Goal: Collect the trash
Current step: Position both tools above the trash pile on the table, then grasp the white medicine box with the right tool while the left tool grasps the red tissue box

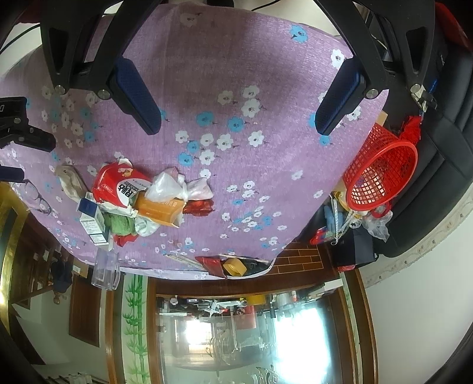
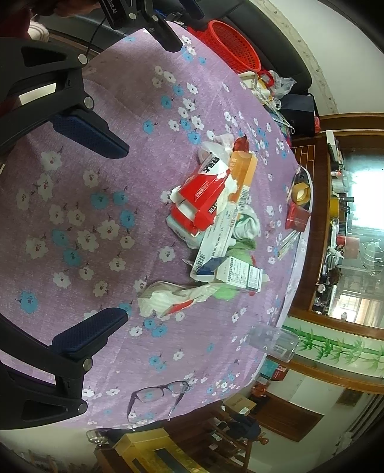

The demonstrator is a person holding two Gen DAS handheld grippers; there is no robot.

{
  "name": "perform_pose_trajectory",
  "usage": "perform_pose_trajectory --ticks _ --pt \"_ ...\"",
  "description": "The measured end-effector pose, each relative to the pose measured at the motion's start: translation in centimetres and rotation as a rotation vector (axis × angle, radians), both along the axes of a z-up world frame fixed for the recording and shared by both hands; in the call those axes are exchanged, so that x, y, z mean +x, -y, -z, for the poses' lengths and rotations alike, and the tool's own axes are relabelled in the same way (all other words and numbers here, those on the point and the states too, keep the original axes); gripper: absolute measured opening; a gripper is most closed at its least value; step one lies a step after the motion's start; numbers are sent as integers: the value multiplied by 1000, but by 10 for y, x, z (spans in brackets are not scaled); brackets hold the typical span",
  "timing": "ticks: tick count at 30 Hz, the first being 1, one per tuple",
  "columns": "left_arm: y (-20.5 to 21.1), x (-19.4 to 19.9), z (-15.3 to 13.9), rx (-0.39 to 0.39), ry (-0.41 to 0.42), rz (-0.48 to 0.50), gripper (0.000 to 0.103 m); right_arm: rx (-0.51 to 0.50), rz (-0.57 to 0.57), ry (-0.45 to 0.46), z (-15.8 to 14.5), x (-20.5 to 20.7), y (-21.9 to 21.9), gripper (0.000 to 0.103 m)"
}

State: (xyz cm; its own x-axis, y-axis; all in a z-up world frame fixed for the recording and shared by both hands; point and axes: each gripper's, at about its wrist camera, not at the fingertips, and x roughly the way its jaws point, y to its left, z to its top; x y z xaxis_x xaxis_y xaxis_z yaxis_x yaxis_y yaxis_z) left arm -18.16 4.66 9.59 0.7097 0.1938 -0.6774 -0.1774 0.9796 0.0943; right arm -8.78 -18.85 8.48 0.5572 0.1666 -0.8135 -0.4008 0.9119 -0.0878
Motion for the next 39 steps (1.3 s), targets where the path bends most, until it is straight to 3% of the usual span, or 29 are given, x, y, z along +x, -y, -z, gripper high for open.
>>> perform_pose_trajectory --ticks 16,20,22,26,29,32,38,39 --pt "9 21 13 -22 -53 60 103 -18 28 -54 12 19 3 102" --pt "10 36 11 -61 -73 95 103 86 33 -109 6 37 18 94" --pt "9 46 11 -108 -90 117 103 181 40 -148 -1 51 29 87" --pt "7 64 12 -218 -116 153 103 329 63 -182 -15 84 43 83" --pt "9 75 7 -259 -116 178 94 378 90 -201 -19 109 44 81" --pt "14 84 3 -270 -125 209 83 373 124 -216 -17 142 36 75" --pt "22 103 -4 -326 -143 253 83 292 190 -256 6 198 14 66" --pt "24 106 -4 -337 -151 262 83 273 192 -265 11 204 11 60"
